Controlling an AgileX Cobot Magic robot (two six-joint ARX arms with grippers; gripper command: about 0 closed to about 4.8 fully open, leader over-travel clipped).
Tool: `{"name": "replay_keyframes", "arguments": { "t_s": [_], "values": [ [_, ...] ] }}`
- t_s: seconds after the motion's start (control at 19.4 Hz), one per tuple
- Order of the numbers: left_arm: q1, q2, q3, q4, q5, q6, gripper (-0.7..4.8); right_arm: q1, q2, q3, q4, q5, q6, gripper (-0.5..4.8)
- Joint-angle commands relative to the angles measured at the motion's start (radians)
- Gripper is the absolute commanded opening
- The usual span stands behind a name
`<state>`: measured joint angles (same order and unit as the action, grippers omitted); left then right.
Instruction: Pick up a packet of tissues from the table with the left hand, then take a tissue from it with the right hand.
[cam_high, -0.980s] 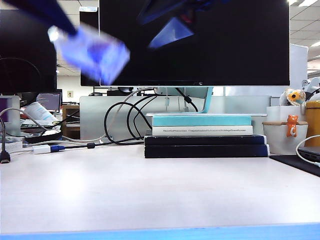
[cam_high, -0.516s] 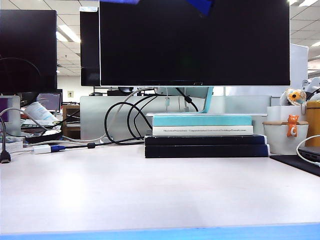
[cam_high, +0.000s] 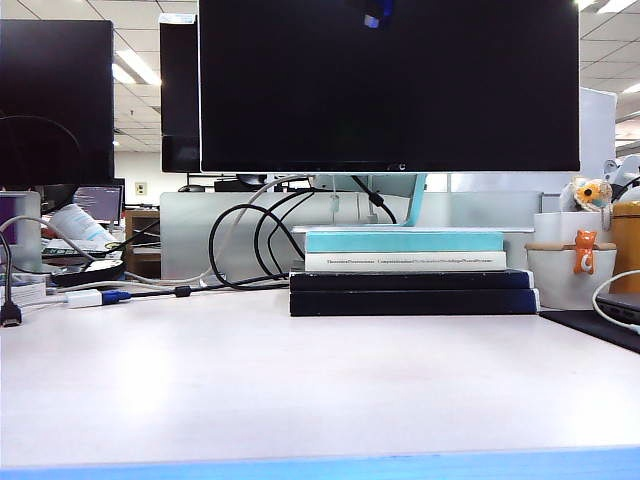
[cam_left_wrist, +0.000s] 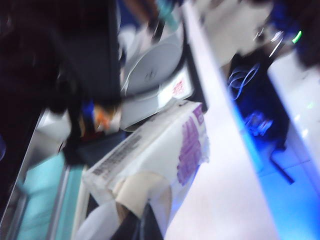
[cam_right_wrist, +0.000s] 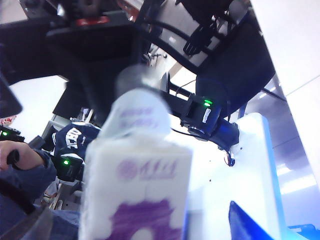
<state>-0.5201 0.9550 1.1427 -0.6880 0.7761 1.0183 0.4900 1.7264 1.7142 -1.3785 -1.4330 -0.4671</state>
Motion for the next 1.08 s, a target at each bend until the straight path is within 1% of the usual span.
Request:
{"name": "replay_keyframes", "arguments": {
  "t_s": [0.05, 0.26, 0.31, 0.36, 0.41, 0.52, 0.57, 0.67, 0.77, 0.88, 1.08],
  "values": [
    [-0.001, -0.010, 0.003, 0.010, 0.013, 0.003, -0.06, 0.040, -0.007, 0.003, 0.002, -0.003, 0.003, 4.79],
    [-0.001, -0.010, 0.003, 0.033, 0.013, 0.002, -0.06, 0.080, -0.006, 0.003, 0.002, -0.009, 0.016, 4.79],
    [-0.001, -0.010, 0.003, 0.039, 0.013, 0.002, -0.06, 0.091, -0.006, 0.003, 0.002, -0.007, 0.015, 4.63],
    [-0.001, -0.010, 0.003, 0.045, 0.014, 0.002, -0.06, 0.094, -0.006, 0.003, 0.002, -0.007, 0.015, 3.29],
    [-0.001, -0.010, 0.003, 0.046, 0.013, 0.001, -0.06, 0.094, -0.006, 0.003, 0.002, -0.004, 0.014, 2.34],
    [-0.001, -0.010, 0.003, 0.042, 0.014, -0.002, -0.06, 0.094, -0.007, 0.003, 0.002, -0.001, 0.002, 1.98],
    [-0.001, -0.010, 0.003, 0.039, 0.014, -0.002, -0.06, 0.094, -0.007, 0.003, 0.002, -0.002, -0.004, 1.56],
    [-0.001, -0.010, 0.003, 0.026, 0.011, -0.005, -0.06, 0.094, -0.007, 0.003, 0.002, -0.001, -0.004, 1.57],
    [-0.001, -0.013, 0.003, 0.006, -0.015, -0.005, -0.06, 0.094, -0.007, 0.003, 0.002, 0.010, -0.005, 1.56],
    [-0.001, -0.022, 0.003, 0.009, -0.071, -0.004, -0.06, 0.094, -0.007, 0.003, 0.002, 0.064, -0.004, 1.20],
    [-0.001, -0.055, 0.003, 0.011, -0.169, -0.001, -0.06, 0.094, -0.007, 0.003, 0.002, 0.074, -0.006, 1.15]
  ]
}}
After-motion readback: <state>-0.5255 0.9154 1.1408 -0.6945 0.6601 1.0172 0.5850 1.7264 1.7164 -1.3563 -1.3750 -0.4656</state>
